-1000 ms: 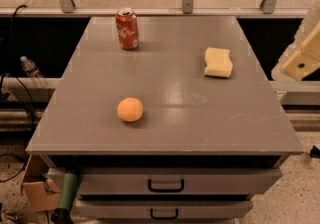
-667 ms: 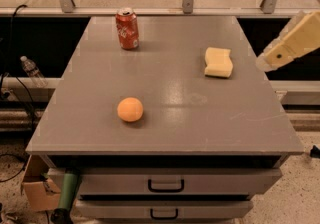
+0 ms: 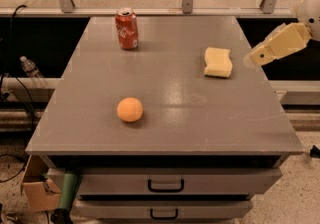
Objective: Move sponge near orange
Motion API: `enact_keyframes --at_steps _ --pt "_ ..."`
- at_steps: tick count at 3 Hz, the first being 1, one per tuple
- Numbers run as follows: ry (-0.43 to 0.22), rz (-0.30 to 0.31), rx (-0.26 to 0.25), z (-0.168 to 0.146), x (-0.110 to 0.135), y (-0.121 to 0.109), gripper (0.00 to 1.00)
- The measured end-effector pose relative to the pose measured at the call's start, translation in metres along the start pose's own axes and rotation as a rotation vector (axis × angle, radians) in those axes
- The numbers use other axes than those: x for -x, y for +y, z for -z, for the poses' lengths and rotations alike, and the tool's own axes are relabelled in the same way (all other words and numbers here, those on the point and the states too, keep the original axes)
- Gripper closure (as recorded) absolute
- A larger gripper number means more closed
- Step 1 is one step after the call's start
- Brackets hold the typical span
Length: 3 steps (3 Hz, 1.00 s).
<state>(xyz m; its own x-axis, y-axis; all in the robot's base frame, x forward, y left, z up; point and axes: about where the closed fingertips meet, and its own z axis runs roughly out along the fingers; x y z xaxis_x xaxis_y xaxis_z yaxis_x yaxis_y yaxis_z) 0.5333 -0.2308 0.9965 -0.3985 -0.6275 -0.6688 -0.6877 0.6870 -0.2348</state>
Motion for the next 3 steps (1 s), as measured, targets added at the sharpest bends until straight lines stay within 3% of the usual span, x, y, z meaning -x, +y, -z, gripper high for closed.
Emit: enact_keyframes --at_steps 1,2,3 --pt "-0.023 -0.009 -0.043 -0.011 0.002 -0.013 0.00" --pt "-0.060 -0.032 -0.027 -0.040 0.003 -0.025 0.00" --pt "-0.061 -0.044 0.032 -0.072 0.003 -0.019 0.00"
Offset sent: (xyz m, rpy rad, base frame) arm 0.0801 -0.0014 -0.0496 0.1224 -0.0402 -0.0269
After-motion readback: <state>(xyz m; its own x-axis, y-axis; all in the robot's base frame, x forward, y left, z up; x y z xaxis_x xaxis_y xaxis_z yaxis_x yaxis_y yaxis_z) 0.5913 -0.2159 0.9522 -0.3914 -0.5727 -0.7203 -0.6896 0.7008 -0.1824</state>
